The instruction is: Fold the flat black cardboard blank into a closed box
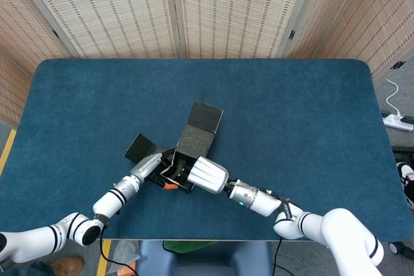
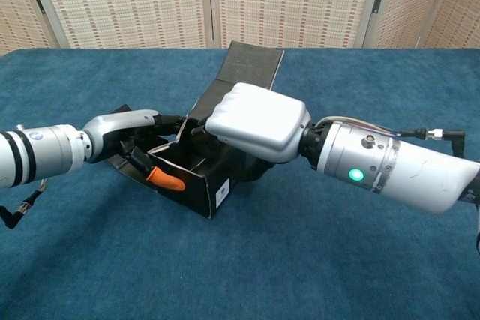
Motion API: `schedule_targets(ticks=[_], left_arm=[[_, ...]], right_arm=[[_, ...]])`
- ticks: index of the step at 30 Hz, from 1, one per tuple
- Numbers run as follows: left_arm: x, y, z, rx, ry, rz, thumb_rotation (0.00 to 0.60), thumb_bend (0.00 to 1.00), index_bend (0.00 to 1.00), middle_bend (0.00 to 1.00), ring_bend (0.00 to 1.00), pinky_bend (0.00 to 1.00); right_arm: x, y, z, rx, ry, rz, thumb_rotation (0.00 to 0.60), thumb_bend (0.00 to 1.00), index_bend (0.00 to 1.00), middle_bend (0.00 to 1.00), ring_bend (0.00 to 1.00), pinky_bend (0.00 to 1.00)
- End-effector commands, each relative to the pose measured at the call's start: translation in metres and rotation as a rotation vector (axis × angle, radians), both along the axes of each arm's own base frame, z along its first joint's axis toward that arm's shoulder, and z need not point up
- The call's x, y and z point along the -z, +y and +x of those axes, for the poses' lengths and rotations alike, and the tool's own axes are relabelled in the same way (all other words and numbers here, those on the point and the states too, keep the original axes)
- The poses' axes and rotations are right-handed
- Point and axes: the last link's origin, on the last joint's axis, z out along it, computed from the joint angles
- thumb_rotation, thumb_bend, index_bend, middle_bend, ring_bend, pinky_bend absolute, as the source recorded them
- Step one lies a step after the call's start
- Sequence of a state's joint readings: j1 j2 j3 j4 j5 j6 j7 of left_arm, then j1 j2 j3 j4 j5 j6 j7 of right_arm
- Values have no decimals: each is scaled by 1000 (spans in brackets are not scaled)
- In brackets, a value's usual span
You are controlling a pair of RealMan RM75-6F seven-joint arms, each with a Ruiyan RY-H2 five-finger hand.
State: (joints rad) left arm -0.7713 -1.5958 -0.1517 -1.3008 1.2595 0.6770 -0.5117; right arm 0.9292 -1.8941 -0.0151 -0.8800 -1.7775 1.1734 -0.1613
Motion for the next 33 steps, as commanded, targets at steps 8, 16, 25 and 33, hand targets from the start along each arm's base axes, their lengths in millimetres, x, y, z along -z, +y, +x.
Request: schedule_targets(ticks=[8, 16, 25, 33], left_arm=[[2, -2, 2, -6, -1, 6, 600, 188, 350, 371, 460, 509], [4, -3, 4, -15, -9, -3, 600, 191, 351, 373, 460, 509], [4, -6, 6, -9, -18, -6, 600, 191, 351, 371, 460, 510], [3, -6, 4, -12, -17, -5, 600, 192, 350, 370, 460, 511]], right_arm=[[1, 3, -5, 15, 63, 11, 600, 218, 485, 442, 780, 1000], [6, 3, -5, 27, 112, 28, 600, 218, 485, 461, 780, 1000], [8, 1, 7, 24, 125, 48, 600, 218, 601, 627, 780, 1000], [6, -4, 13, 37, 118, 75, 600, 220, 851, 935, 794, 1000]])
